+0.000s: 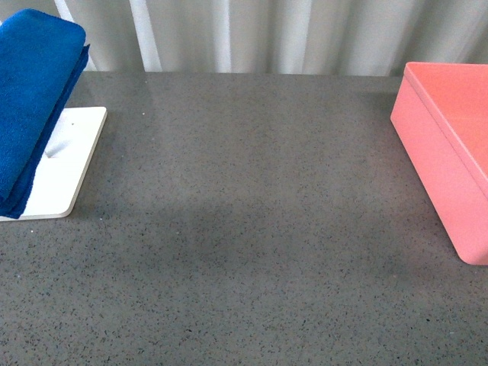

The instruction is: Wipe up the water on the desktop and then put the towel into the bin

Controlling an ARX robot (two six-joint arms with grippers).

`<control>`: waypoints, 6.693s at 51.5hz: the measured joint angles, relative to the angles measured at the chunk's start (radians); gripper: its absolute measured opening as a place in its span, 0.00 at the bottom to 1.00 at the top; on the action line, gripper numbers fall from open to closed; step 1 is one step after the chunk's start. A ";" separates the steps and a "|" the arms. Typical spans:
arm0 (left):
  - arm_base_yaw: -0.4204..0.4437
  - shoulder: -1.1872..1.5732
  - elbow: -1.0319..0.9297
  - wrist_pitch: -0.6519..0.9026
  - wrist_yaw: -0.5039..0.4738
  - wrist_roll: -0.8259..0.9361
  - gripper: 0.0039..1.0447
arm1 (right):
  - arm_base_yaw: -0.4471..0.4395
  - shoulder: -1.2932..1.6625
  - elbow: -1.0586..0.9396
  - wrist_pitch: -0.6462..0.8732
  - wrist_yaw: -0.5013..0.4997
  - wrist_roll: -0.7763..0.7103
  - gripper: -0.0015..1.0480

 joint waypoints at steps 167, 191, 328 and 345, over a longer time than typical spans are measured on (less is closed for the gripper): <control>0.121 1.958 1.381 -0.177 -0.143 0.286 0.94 | 0.000 0.000 0.000 0.000 0.000 0.000 0.93; 0.132 1.995 1.372 -0.185 -0.109 0.241 0.94 | 0.000 0.000 0.000 0.000 0.000 0.000 0.93; -0.378 1.422 0.898 0.260 0.295 -0.315 0.04 | -0.240 0.663 0.261 -0.002 -0.499 -0.079 0.93; -0.378 1.421 0.898 0.260 0.295 -0.315 0.04 | -0.167 1.104 0.448 0.195 -0.966 -0.051 0.93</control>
